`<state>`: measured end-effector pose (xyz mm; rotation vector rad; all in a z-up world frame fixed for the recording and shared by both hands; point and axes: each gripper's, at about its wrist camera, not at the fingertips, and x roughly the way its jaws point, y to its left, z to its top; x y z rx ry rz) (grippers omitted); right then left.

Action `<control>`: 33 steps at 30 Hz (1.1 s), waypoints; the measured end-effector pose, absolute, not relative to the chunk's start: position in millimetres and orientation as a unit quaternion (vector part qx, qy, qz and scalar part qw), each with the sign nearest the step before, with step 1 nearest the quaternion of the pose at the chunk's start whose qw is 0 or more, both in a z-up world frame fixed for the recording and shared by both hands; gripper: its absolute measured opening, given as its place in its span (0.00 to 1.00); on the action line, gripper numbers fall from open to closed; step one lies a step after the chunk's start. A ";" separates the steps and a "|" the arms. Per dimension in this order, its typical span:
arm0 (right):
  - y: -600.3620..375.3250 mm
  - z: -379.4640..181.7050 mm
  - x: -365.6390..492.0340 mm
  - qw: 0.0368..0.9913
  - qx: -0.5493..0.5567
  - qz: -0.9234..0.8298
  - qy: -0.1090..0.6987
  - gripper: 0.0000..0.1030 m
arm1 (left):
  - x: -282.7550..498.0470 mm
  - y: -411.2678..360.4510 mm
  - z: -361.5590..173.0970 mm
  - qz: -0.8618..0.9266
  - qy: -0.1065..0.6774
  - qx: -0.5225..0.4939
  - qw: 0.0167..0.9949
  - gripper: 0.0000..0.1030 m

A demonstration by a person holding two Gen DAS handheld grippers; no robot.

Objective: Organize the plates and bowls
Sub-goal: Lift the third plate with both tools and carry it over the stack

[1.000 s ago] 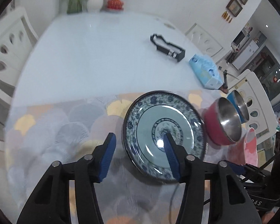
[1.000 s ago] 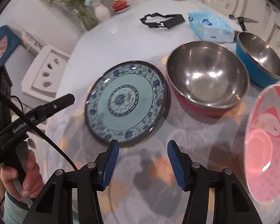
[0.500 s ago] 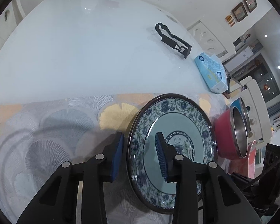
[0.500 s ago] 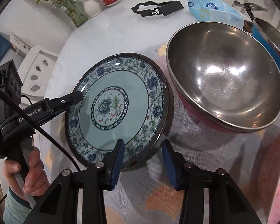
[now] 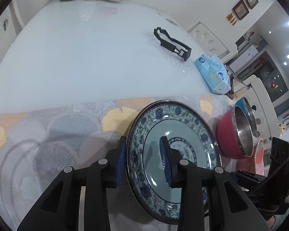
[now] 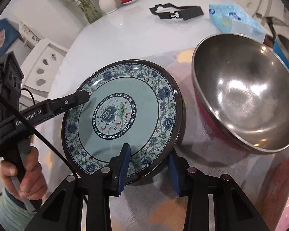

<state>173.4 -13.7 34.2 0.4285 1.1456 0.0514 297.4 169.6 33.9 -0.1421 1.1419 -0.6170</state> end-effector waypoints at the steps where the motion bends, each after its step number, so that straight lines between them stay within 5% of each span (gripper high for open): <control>1: -12.3 35.7 171.3 0.818 0.203 0.032 0.538 0.36 | 294.5 173.6 37.9 -0.283 0.529 -0.070 0.797 0.29; 33: 54.8 182.9 15.3 0.873 0.153 0.163 0.433 0.36 | 88.0 260.1 209.9 -0.223 0.371 -0.123 0.893 0.29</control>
